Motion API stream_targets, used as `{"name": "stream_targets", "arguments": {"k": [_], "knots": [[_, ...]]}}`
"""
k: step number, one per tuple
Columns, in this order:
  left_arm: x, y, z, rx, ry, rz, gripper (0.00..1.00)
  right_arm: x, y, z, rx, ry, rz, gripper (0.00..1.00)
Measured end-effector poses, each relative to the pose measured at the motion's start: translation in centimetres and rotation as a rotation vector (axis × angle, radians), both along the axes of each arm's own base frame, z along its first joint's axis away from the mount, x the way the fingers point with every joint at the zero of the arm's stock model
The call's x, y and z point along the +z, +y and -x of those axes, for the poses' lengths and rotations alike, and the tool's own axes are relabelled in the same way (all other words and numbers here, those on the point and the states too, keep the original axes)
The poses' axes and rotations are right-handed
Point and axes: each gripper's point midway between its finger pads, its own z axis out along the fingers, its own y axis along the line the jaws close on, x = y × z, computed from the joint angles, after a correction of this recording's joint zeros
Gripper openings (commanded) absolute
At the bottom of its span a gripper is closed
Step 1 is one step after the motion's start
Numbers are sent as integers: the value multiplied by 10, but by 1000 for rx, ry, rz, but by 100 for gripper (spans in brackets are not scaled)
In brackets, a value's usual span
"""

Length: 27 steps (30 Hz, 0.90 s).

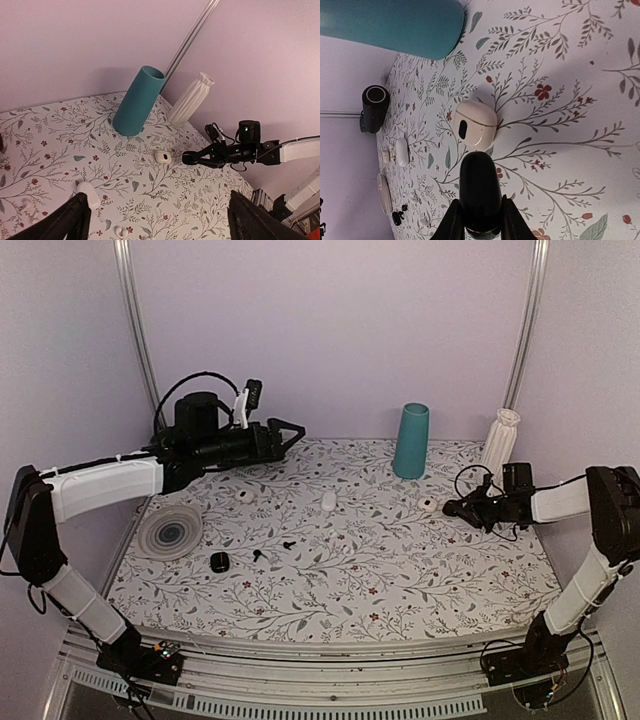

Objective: Insert the wireless bluetooth earbuds into the charging case
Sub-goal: Place the charging case at the center of the board.

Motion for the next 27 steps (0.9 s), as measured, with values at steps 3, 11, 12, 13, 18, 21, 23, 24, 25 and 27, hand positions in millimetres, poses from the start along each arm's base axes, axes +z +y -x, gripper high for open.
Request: {"name": "stream_targets", "arguments": {"k": [3, 11, 12, 13, 18, 21, 23, 24, 25, 27], "knots": [[-8, 8, -3, 22, 17, -10, 96, -2, -18, -6, -52, 3, 11, 5], [-25, 52, -3, 112, 49, -24, 96, -22, -29, -34, -81, 42, 22, 8], [-25, 57, -2, 122, 48, -24, 96, -23, -29, -37, -83, 43, 22, 9], [-25, 61, 0, 129, 49, -24, 96, -24, -31, -41, -87, 42, 23, 11], [-28, 72, 14, 136, 45, -27, 96, -21, -41, -50, -108, 33, 26, 27], [-28, 78, 25, 132, 37, -41, 96, -23, -46, -51, -116, 39, 32, 34], [-25, 80, 31, 128, 26, -47, 96, -26, -47, -50, -113, 48, 36, 38], [-22, 81, 34, 126, 18, -48, 96, -27, -47, -49, -111, 52, 38, 40], [-20, 82, 36, 123, 11, -47, 96, -29, -46, -49, -108, 56, 40, 41], [-20, 84, 42, 119, 5, -46, 96, -32, -47, -48, -106, 63, 44, 43]]}}
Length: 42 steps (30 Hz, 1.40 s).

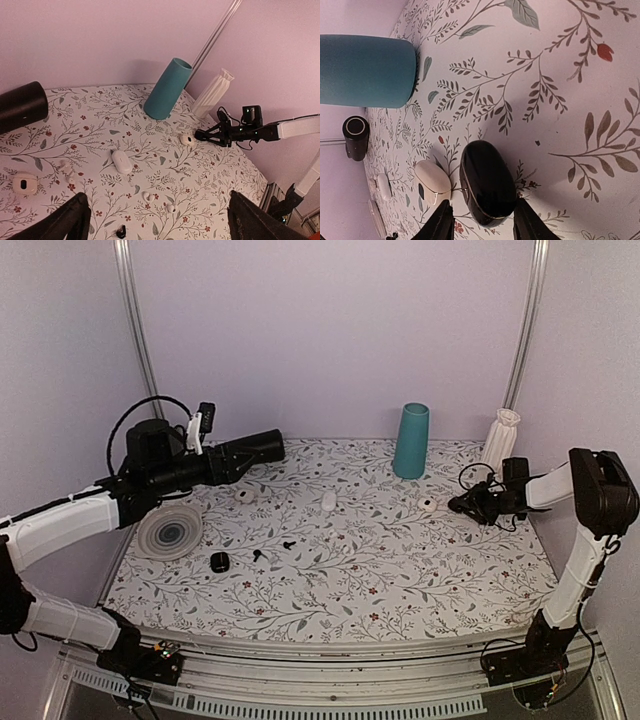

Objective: Insert the wireless bluetooth earbuds into the charging case
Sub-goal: Place the charging case at the center of the board, then reset both arms

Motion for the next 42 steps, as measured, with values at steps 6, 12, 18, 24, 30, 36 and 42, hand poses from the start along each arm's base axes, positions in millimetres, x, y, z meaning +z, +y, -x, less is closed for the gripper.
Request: {"name": "stream_targets", "arguments": {"k": [6, 12, 18, 24, 30, 36, 42], "knots": [[-14, 3, 6, 2, 26, -14, 96, -3, -3, 1, 9, 16, 35, 67], [-15, 7, 1, 41, 6, -22, 96, 6, -12, 0, -2, -4, 106, 95], [-36, 23, -6, 145, 0, -54, 96, 40, -20, 5, -21, -90, 161, 99], [-38, 37, -8, 224, -49, -61, 96, 80, -21, 21, -34, -206, 257, 99], [-33, 41, -12, 249, -84, -66, 96, 122, 7, 41, 5, -371, 359, 99], [-31, 41, -15, 252, -114, -75, 96, 165, 58, 63, 83, -563, 385, 99], [-30, 40, -14, 243, -147, -78, 96, 210, 111, 78, 182, -707, 364, 99]]}}
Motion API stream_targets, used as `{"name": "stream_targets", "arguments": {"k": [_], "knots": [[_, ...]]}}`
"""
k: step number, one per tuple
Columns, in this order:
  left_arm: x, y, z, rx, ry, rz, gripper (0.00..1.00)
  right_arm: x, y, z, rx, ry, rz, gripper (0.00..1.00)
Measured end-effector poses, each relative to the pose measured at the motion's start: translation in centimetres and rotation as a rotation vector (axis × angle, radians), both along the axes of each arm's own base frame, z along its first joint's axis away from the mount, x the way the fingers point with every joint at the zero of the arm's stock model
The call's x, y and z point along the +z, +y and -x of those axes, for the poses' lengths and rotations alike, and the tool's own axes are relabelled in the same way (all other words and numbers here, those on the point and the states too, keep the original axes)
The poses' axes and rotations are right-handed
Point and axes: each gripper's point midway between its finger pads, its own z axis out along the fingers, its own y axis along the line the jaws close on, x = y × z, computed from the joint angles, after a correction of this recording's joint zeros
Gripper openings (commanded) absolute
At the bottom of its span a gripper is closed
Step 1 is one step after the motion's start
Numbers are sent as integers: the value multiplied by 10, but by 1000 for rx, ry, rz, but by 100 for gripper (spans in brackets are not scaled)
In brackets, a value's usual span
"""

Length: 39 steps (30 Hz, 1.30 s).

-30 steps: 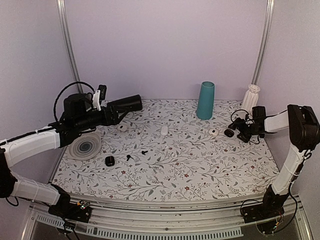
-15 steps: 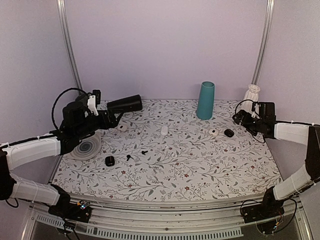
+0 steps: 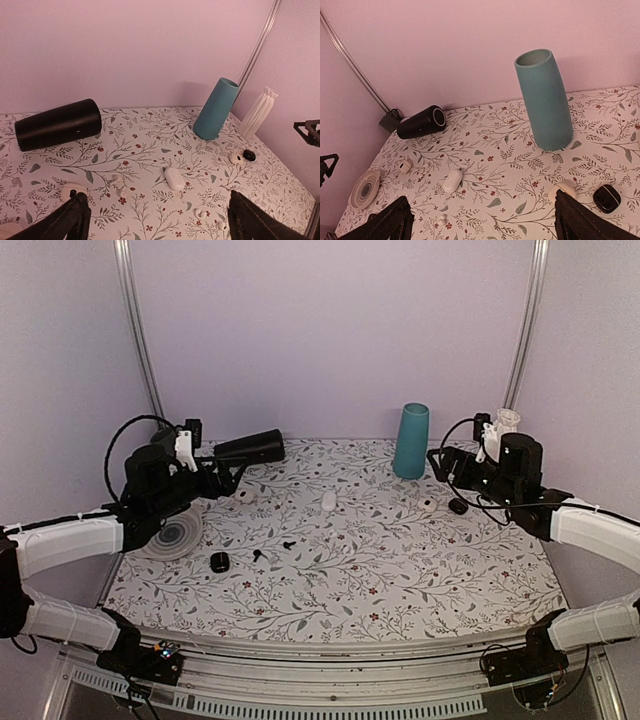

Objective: Insert the wireless bluetooth earbuds into the charging case
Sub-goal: Reset both arms

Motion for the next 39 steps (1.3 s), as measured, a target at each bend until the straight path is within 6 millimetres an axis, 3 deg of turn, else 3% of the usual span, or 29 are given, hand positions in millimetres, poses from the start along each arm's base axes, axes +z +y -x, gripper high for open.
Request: {"name": "stream_targets", "arguments": {"k": [5, 15, 39], "knots": [[0, -1, 1, -12, -16, -22, 96, 38, 23, 5, 54, -71, -33, 99], [0, -3, 2, -28, -32, -48, 96, 64, 17, 5, 20, -107, -52, 99], [11, -1, 4, -24, -58, -50, 96, 60, 15, 2, 8, -88, -36, 99]]}}
